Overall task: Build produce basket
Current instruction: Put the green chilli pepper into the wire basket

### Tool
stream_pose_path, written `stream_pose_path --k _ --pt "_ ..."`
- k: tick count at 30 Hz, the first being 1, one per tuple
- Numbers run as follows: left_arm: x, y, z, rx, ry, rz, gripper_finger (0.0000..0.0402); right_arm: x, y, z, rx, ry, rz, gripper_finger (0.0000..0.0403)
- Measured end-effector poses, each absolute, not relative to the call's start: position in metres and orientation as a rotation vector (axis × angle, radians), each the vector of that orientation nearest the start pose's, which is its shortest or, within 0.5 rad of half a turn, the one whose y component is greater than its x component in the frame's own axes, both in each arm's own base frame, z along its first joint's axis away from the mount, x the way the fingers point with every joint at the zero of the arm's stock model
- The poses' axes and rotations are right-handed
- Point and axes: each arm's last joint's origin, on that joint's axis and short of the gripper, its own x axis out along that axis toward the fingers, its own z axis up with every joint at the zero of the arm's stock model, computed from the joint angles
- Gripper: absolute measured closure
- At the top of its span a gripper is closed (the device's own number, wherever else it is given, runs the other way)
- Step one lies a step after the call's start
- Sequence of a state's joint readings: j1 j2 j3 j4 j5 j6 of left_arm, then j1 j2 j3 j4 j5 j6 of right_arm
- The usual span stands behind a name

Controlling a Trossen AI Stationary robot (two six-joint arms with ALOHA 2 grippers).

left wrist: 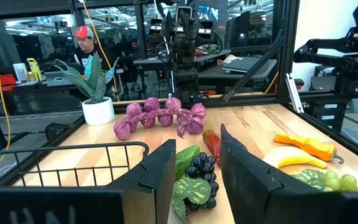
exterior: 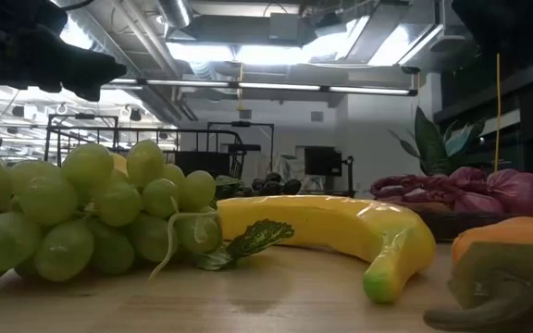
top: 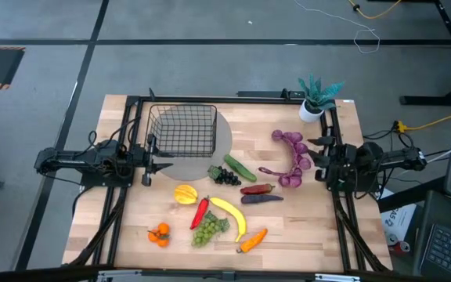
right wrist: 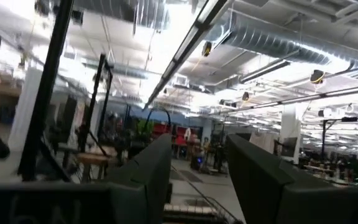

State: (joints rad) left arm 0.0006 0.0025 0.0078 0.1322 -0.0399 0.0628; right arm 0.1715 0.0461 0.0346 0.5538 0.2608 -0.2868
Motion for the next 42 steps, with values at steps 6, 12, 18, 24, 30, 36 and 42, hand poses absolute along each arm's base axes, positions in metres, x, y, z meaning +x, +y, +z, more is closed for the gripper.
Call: stream_pose_path --k 6,12,18,24,30,36,42 --pt "0.096 0.001 0.179 0.060 -0.136 0.044 0.0282 0.085 0.007 0.248 -0.085 -0.441 -0.130 0.0246" --pt "0.096 0.001 0.179 0.060 -0.136 0.044 0.0282 0.094 0.009 0.274 -0.047 -0.259 -0.104 0.0246" --pt "0.096 0.001 0.179 0.060 -0.138 0.044 0.0282 0.110 0.011 0.280 -0.067 -0.106 -0.096 0.0250" --pt "0.096 0.001 0.183 0.055 -0.177 0.045 0.0282 0.121 0.013 0.274 -0.060 -0.043 -0.100 0.0311" --pt "0.096 0.001 0.182 0.033 -0.173 0.042 0.0282 0.122 0.013 0.274 -0.153 -0.041 -0.104 0.0369" --pt "0.095 0.002 0.184 -0.074 -0.197 0.044 0.0282 0.121 0.012 0.281 -0.254 -0.094 -0.155 0.0396" --pt "0.094 0.003 0.190 -0.048 -0.254 0.089 0.0282 0.118 0.006 0.293 -0.472 -0.142 -0.395 0.0392"
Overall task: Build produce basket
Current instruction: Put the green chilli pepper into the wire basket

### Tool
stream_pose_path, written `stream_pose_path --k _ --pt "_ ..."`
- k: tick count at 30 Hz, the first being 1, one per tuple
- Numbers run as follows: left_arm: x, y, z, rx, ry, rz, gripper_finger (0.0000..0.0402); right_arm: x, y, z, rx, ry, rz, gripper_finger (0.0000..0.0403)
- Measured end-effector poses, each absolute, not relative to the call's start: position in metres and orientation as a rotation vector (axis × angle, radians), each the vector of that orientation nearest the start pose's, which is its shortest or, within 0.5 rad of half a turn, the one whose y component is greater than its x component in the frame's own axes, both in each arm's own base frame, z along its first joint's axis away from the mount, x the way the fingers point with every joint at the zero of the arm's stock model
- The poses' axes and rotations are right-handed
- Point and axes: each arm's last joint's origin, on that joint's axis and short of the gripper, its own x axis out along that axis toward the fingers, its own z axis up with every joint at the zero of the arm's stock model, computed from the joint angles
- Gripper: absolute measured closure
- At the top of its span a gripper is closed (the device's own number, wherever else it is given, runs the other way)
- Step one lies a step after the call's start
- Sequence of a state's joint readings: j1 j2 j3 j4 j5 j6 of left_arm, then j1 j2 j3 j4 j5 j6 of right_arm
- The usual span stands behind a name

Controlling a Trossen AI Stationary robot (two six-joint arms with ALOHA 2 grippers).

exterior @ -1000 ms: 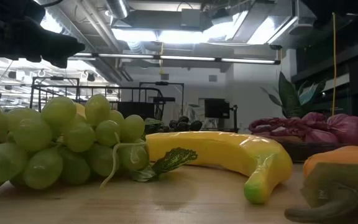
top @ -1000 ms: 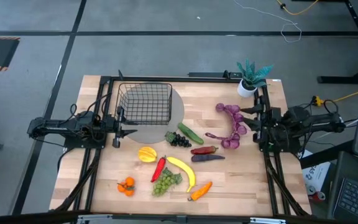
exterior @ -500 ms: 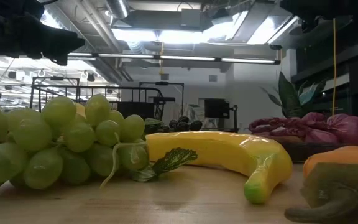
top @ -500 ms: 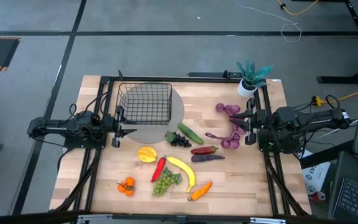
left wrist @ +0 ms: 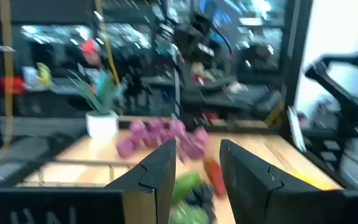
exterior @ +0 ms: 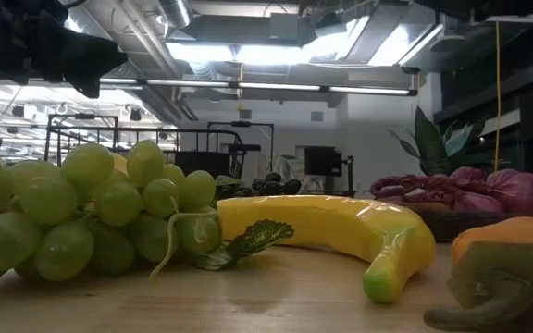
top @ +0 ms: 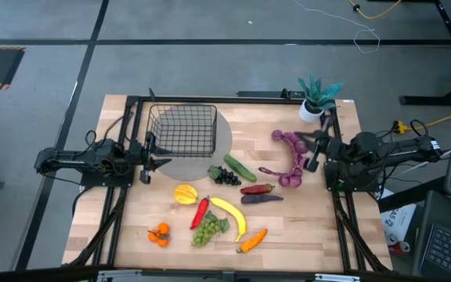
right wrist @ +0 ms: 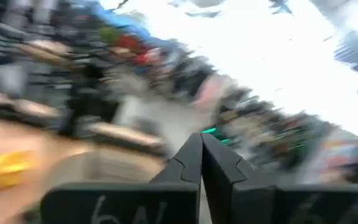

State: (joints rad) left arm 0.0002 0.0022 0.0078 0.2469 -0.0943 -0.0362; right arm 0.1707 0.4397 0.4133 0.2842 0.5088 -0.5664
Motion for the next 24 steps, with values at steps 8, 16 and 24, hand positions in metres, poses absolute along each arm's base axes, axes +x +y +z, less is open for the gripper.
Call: stream_pose_path --k 8,16,24 --pt "0.090 0.004 0.201 0.055 -0.376 0.141 0.0282 0.115 -0.003 0.306 -0.493 -0.209 -0.603 0.0346" --pt "0.086 0.008 0.211 0.010 -0.421 0.303 0.0282 0.125 -0.009 0.304 -0.392 -0.217 -0.638 0.0206" --pt "0.086 0.009 0.227 -0.146 -0.379 0.311 0.0282 0.132 -0.015 0.306 -0.396 -0.253 -0.662 0.0151"
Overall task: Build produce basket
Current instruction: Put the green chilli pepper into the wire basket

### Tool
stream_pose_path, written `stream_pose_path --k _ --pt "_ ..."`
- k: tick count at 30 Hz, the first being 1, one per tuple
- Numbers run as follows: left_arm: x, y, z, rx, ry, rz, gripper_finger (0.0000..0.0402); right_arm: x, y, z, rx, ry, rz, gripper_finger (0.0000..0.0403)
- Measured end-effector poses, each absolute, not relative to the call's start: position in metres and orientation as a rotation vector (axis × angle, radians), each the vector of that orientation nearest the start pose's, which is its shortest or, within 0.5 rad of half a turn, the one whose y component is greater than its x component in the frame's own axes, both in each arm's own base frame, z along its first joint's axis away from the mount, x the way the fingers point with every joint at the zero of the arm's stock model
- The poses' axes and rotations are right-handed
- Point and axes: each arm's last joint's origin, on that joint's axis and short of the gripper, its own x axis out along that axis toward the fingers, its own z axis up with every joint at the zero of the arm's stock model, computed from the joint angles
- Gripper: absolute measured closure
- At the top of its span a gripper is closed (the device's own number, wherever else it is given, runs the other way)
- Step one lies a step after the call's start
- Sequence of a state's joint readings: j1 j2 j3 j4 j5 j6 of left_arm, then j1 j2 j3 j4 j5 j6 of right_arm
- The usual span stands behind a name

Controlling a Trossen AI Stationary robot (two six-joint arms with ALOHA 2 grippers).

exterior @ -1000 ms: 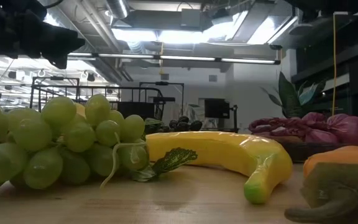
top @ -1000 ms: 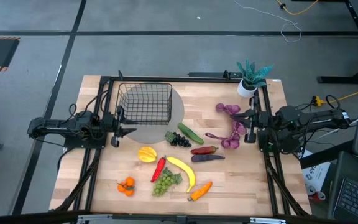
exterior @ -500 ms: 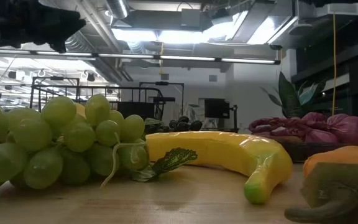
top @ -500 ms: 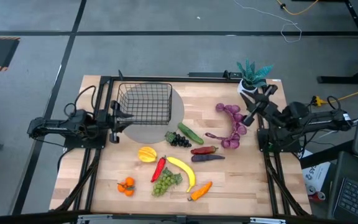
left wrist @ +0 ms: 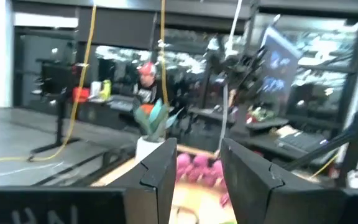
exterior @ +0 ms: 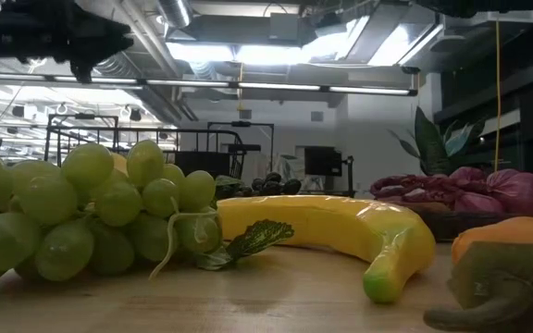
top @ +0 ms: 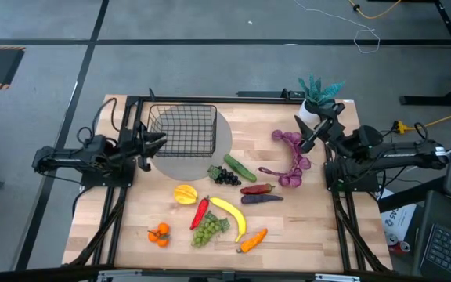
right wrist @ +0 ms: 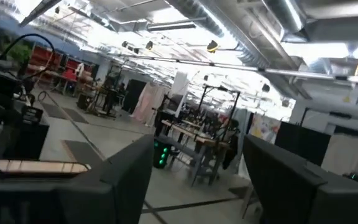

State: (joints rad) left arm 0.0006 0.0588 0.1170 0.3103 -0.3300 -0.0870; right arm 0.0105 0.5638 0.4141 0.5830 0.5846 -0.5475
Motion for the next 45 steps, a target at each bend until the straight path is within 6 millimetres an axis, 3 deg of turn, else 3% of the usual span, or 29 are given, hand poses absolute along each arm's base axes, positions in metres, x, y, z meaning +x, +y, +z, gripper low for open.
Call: stream_pose_path --k 7,12,19,23,31,37,45 --pt "0.078 0.005 0.268 -0.211 -0.274 0.143 0.0282 0.134 -0.016 0.302 -0.106 -0.310 -0.611 0.0151" --pt "0.082 0.005 0.267 -0.068 -0.201 0.153 0.0281 0.141 -0.013 0.298 -0.064 -0.304 -0.510 0.0151" --pt "0.090 0.006 0.274 -0.127 -0.267 0.205 0.0238 0.146 -0.002 0.298 0.003 -0.341 -0.090 0.0150" --pt "0.092 0.007 0.274 -0.135 -0.269 0.247 0.0205 0.147 0.001 0.298 0.020 -0.338 0.024 0.0150" --pt "0.093 0.009 0.273 -0.049 -0.246 0.325 0.0197 0.150 0.001 0.293 0.015 -0.294 0.027 0.0150" --pt "0.093 0.009 0.273 -0.125 -0.257 0.312 0.0197 0.157 -0.002 0.288 0.029 -0.249 -0.077 0.0150" --pt "0.112 0.009 0.265 -0.143 -0.162 0.324 0.0197 0.188 -0.014 0.269 0.118 0.049 -0.260 0.0150"
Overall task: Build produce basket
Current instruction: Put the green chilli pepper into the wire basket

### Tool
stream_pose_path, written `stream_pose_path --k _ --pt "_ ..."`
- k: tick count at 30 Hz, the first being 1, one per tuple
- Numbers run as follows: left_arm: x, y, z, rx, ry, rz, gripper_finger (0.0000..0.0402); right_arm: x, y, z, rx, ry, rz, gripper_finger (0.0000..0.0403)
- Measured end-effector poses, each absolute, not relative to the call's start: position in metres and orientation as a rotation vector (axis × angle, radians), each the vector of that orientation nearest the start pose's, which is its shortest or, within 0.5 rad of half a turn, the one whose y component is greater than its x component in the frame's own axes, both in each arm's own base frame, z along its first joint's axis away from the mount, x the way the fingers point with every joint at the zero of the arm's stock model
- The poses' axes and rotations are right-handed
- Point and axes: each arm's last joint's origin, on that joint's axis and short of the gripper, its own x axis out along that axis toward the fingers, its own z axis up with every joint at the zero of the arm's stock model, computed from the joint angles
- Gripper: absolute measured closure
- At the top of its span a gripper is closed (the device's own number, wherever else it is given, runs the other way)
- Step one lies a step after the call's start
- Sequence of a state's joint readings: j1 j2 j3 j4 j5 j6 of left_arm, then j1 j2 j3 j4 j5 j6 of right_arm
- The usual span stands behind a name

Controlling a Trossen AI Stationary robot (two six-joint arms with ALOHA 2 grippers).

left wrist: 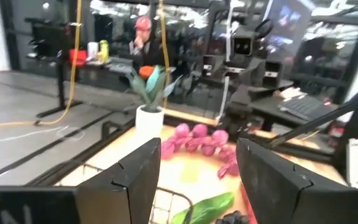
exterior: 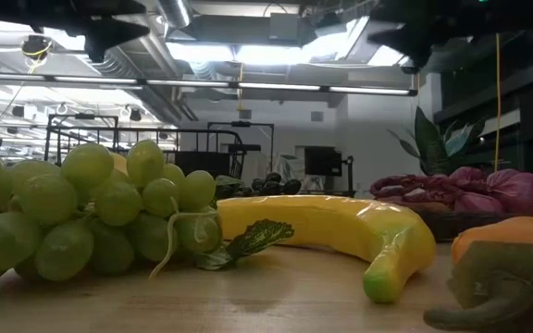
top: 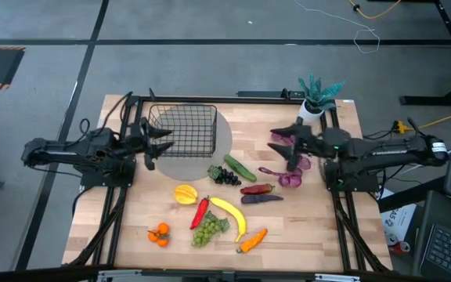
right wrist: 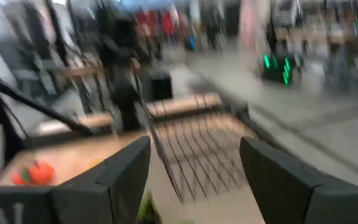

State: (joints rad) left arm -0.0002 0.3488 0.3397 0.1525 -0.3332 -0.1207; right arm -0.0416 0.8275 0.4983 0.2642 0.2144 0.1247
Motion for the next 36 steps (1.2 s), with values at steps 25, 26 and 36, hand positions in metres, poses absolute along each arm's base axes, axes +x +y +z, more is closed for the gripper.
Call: stream_pose_path --k 25,26,36 --pt "0.116 0.010 0.263 -0.059 -0.124 0.353 0.0198 0.337 -0.039 0.189 0.453 1.025 -0.087 0.0150" --pt "0.116 0.010 0.263 -0.054 -0.123 0.353 0.0198 0.338 -0.039 0.184 0.466 1.038 -0.095 0.0150" --pt "0.116 0.010 0.263 -0.010 -0.115 0.356 0.0198 0.346 -0.030 0.147 0.497 1.152 -0.144 0.0150"
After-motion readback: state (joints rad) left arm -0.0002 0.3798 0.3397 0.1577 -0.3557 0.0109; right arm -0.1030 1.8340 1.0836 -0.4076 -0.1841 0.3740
